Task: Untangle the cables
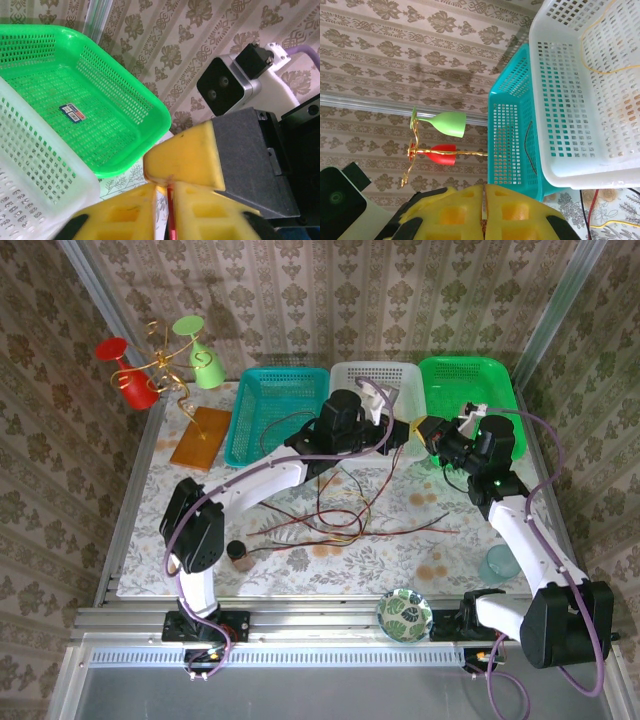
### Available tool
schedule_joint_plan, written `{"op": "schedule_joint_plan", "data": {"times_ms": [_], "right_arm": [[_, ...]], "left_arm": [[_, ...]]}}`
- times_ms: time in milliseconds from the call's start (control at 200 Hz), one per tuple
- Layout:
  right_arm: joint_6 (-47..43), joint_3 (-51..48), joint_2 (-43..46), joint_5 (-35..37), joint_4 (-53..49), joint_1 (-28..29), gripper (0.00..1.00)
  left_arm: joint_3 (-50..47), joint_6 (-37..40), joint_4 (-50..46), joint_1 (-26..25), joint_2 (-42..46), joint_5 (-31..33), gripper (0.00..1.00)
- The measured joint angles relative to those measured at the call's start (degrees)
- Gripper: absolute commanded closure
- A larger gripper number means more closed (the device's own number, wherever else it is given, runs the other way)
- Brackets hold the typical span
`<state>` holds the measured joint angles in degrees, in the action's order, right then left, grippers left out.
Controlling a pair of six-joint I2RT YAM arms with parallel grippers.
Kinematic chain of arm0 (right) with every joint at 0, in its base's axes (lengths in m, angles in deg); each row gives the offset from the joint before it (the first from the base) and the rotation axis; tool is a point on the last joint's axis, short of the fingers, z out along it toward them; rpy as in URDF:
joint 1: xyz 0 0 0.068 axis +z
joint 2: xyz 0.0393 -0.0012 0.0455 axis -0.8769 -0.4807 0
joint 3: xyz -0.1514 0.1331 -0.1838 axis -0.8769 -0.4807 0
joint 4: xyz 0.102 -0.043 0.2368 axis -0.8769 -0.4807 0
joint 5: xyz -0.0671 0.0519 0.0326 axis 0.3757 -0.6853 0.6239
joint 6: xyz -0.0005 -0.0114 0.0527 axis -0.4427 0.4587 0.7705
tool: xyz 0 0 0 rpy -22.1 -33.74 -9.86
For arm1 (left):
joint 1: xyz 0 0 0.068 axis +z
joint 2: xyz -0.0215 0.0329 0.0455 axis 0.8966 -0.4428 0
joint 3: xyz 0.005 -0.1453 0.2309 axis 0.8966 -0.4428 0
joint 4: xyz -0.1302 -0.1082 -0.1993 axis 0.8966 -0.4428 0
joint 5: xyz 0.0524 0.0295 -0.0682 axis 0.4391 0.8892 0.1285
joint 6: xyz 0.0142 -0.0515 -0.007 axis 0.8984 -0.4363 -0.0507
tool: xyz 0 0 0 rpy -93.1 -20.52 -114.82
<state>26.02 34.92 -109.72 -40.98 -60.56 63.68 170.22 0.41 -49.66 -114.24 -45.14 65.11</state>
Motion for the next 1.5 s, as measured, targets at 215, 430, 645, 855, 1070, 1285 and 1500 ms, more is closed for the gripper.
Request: {"op": "schedule_joint_plan", "data": {"times_ms": [215,430,645,855,1070,1285,1500], "right_arm": [[-0.02,0.0,0.0,0.0,-0.55,0.0,1.0],[-1.18,0.0,0.74,0.04,-2.27,-1.07,1.0],[-3.89,0.0,5.01,0.72,-7.48,-5.35,1.0],[-7.19,0.96,8.11,2.58,-13.0,-8.17,1.0],[-11.1,4.55,10.56,5.42,-18.4,-9.73,1.0],[-16.06,8.66,13.86,10.27,-22.6,-11.47,1.0],[-19.1,11.32,15.65,15.58,-25.94,-13.18,1.0]], "left_arm": [[-0.7,-0.13,1.27,0.04,0.0,0.17,1.0],[-2.19,0.81,1.31,0.04,0.96,1.97,1.0],[-3.89,6.38,-3.39,-0.02,7.13,6.56,1.0],[-5.33,14.51,-8.44,-0.04,17.75,13.7,1.0],[-8.48,22.29,-13.4,0.39,26.34,21.18,1.0],[-15.02,27.28,-14.62,2.99,34.64,28.02,1.0],[-19.89,29.59,-15.37,6.86,43.8,31.41,1.0]]}}
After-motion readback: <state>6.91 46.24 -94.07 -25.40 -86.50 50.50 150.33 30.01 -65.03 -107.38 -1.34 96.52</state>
